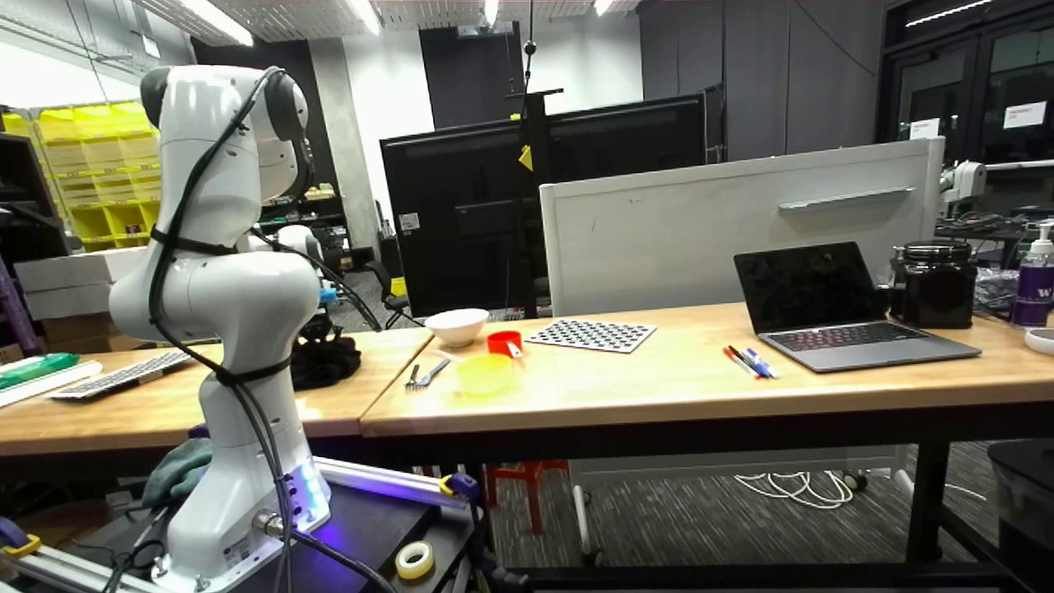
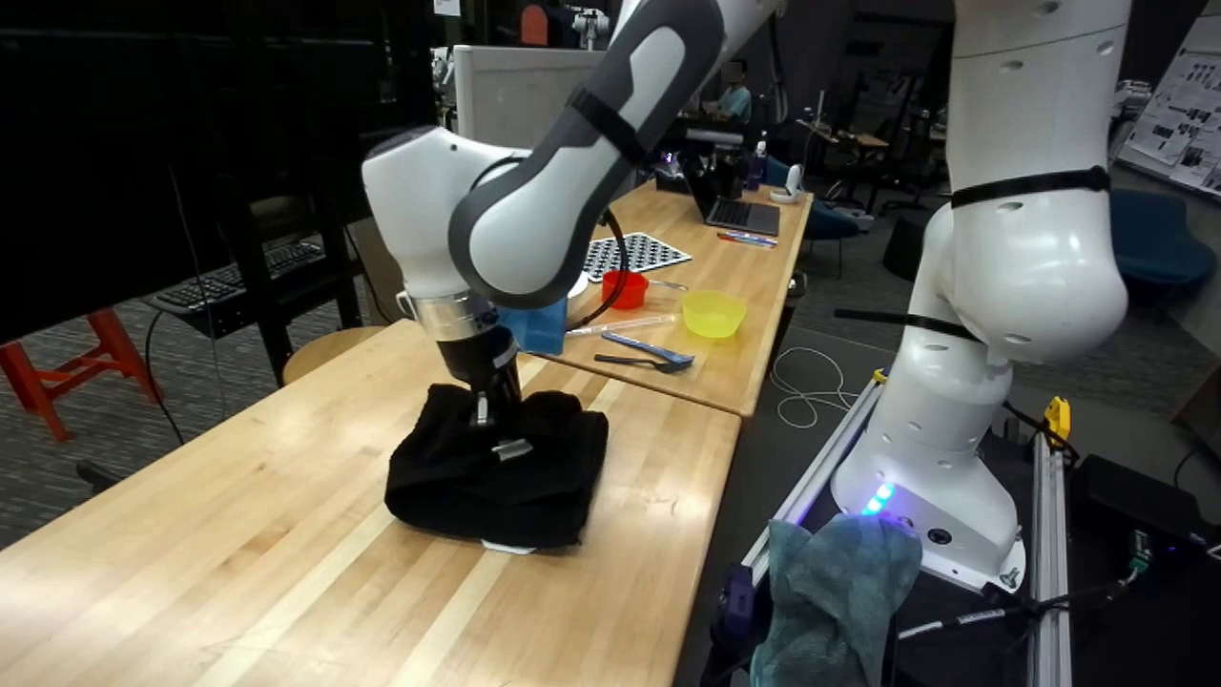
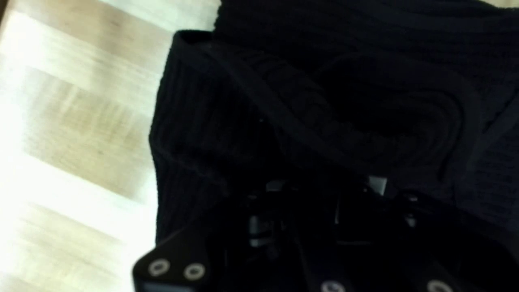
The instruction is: Use the black towel to clean the table
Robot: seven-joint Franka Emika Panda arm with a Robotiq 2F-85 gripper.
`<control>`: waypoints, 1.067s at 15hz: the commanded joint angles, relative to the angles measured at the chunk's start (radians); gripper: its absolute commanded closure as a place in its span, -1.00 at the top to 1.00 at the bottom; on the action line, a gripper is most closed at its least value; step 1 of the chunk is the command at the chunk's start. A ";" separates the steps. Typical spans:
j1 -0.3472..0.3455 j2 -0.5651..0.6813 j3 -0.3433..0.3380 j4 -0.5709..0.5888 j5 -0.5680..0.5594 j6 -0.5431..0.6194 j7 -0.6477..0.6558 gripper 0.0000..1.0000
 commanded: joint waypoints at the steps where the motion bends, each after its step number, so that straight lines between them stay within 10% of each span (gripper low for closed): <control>1: 0.010 -0.011 0.050 -0.161 0.043 0.075 -0.010 -0.91; 16: 0.050 -0.072 0.128 -0.262 0.042 0.081 0.002 -0.91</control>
